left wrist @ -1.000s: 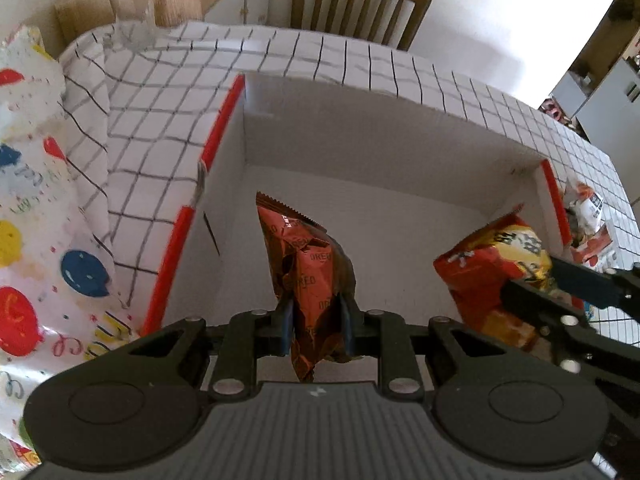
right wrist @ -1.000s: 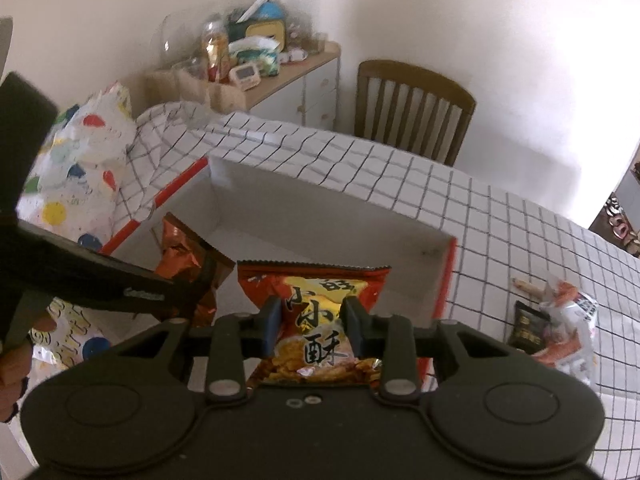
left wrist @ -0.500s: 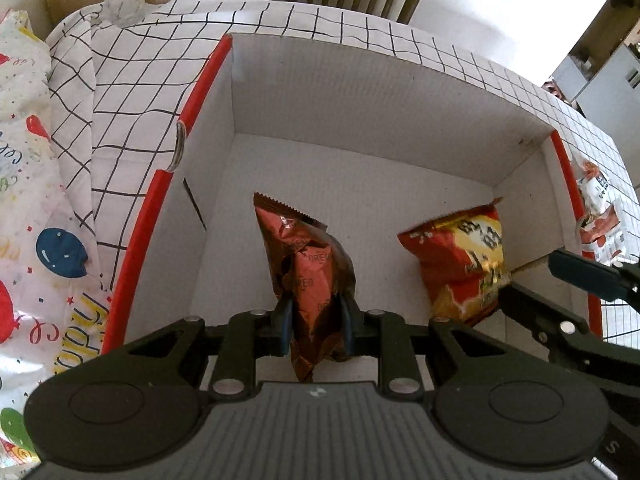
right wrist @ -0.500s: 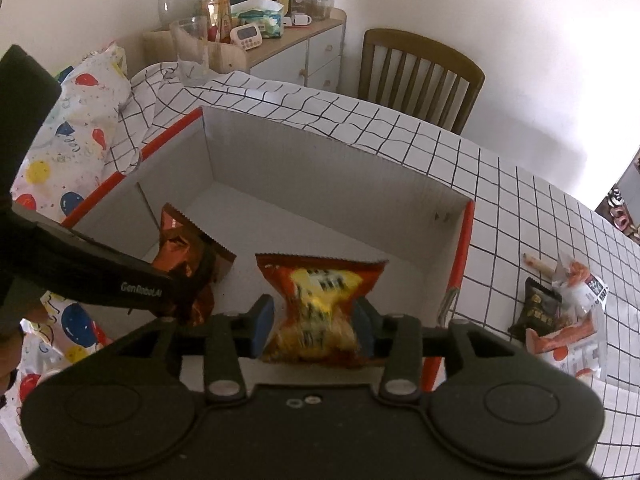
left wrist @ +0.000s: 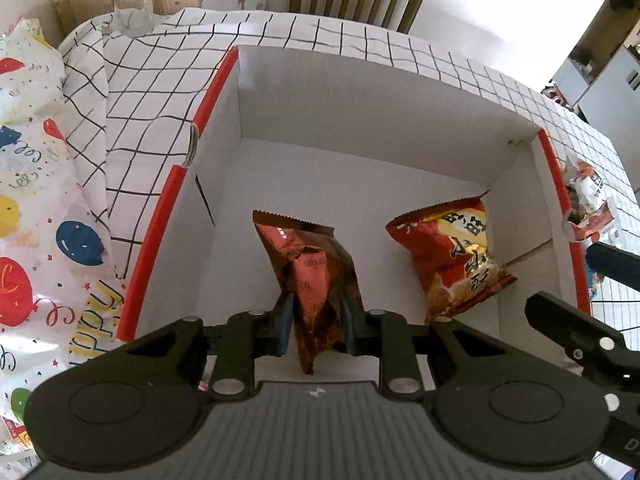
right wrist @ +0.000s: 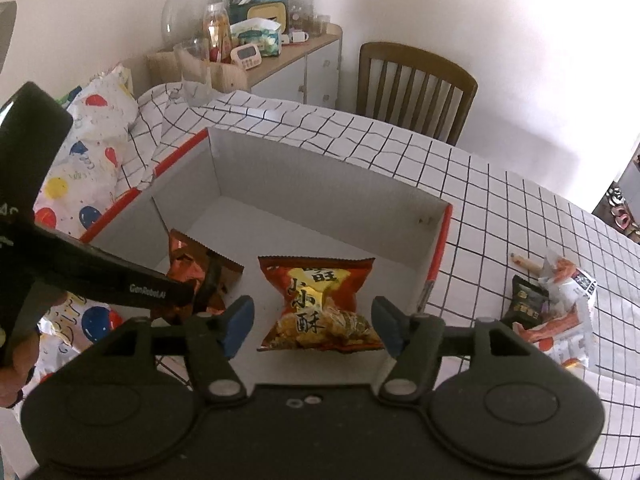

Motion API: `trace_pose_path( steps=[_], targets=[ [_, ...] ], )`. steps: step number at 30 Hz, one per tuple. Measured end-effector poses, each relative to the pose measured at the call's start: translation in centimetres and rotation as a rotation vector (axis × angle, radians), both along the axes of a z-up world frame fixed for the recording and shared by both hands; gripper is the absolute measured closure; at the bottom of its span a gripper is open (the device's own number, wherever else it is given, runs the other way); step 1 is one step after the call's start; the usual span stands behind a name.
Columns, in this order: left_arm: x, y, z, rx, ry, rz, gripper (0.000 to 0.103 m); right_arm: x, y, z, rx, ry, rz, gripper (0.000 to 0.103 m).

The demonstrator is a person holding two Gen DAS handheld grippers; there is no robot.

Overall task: Organize snacks
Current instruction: 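Lower both bags into the box and open both grippers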

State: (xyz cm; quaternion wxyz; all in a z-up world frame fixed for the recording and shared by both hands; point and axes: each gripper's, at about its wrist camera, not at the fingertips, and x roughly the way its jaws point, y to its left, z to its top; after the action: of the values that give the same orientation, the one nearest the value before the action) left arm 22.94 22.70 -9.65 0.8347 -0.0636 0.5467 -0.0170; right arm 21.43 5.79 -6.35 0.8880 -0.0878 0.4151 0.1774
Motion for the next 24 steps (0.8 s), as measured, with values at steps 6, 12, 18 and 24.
trace_pose_path(
  steps=[6, 12, 18, 24],
  targets=[
    [-1.2, -0.4, 1.4, 0.009, -0.071, 0.011, 0.031, -1.0, -0.8, 1.0, 0.020, -0.028, 0.000, 0.028],
    [-2.5, -1.0, 3.3, 0.033, -0.141, 0.006, 0.031, -2.0, -2.0, 2.4, 0.055, -0.061, -0.003, 0.021],
    [-4.1, -2.2, 5.4, 0.030, -0.207, -0.026, 0.028, -3.6, -3.9, 3.8, 0.085, -0.104, -0.017, 0.010],
    [-5.8, -4.0, 7.0, 0.015, -0.259, -0.066, 0.025, -5.2, -6.1, 5.0, 0.126, -0.143, -0.047, 0.003]
  ],
)
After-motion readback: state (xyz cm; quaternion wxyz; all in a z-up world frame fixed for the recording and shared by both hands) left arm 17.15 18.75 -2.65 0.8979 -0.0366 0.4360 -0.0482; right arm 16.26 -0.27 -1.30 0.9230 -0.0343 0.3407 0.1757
